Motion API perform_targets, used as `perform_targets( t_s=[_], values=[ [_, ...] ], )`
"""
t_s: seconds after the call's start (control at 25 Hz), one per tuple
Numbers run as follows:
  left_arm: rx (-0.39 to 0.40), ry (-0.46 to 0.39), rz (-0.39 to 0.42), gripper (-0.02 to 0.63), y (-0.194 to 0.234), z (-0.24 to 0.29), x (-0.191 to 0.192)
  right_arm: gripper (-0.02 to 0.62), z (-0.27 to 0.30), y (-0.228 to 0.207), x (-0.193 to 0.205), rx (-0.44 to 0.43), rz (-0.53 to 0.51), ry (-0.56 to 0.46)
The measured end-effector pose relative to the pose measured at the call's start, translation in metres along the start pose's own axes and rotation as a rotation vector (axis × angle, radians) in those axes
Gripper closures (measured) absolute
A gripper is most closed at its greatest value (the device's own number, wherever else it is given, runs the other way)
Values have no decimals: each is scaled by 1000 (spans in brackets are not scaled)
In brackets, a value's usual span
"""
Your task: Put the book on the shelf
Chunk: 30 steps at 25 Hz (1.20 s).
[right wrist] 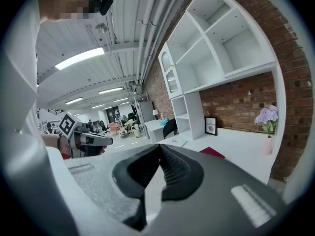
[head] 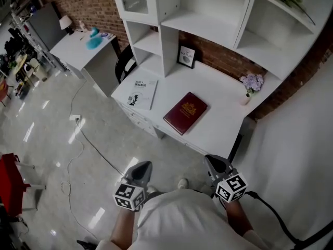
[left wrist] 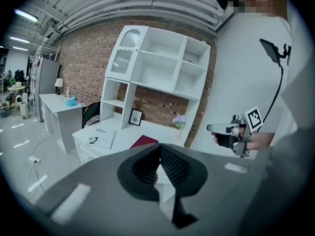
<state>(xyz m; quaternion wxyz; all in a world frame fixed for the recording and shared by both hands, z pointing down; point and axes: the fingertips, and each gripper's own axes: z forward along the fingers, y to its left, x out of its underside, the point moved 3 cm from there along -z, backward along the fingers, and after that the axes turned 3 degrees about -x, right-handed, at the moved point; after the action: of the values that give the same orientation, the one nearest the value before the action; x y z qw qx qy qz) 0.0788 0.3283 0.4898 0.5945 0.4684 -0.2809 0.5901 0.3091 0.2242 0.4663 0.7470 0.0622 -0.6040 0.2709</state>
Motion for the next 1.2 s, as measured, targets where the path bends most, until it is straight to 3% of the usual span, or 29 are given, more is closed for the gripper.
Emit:
perform_targets(
  t_s=[0.56, 1.2],
  values=[
    [-10, -1, -1, 598, -8, 35, -6, 594, -17, -50, 13, 25, 0, 36],
    [92, 60, 48, 600, 84, 89, -34, 594, 69, -61, 0, 104, 30, 60]
  ],
)
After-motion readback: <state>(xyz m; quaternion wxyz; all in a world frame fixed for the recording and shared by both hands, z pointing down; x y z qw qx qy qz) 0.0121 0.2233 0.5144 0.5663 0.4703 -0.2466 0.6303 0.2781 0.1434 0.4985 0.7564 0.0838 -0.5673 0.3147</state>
